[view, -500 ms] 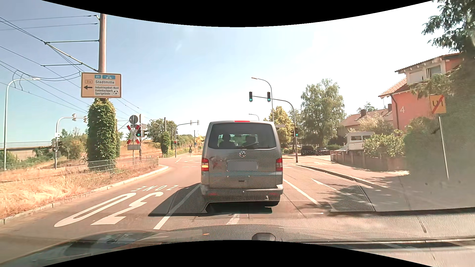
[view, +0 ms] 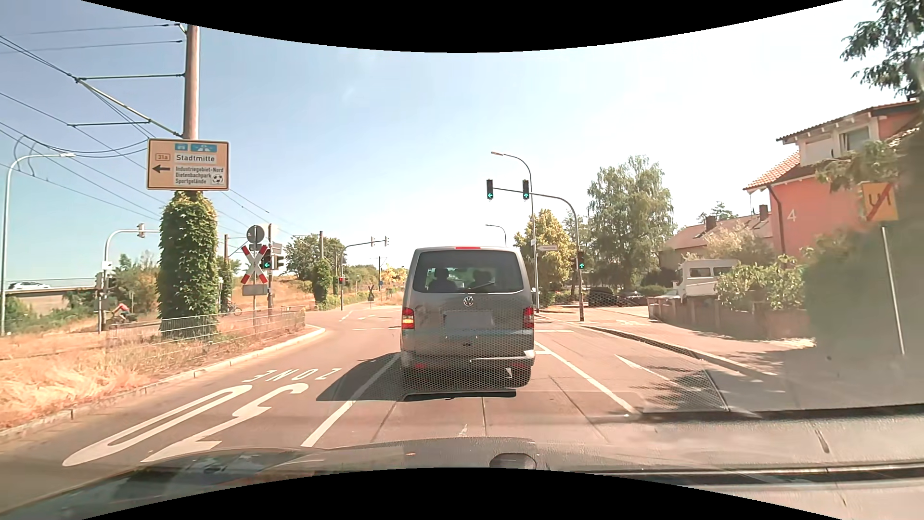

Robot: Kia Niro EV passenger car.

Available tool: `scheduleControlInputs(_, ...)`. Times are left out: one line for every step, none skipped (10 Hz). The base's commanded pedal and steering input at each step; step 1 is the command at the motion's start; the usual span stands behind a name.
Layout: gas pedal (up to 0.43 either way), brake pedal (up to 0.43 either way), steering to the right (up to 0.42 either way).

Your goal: Follow the waypoints while adhering to traffic rules and regulations

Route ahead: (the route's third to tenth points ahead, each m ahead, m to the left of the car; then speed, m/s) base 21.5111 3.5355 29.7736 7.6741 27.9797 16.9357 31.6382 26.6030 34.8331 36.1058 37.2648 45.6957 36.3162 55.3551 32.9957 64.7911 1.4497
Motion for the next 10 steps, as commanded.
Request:
scheduleControlInputs(0.299,0.000,-0.031)
scheduleControlInputs(0.299,0.000,-0.025)
scheduleControlInputs(0.299,0.000,-0.016)
scheduleControlInputs(0.299,0.000,-0.011)
scheduleControlInputs(0.299,0.000,-0.008)
scheduleControlInputs(0.299,0.000,-0.008)
scheduleControlInputs(0.299,0.000,-0.007)
scheduleControlInputs(0.299,0.000,-0.006)
scheduleControlInputs(0.299,0.000,-0.005)
scheduleControlInputs(0.299,0.000,-0.004)
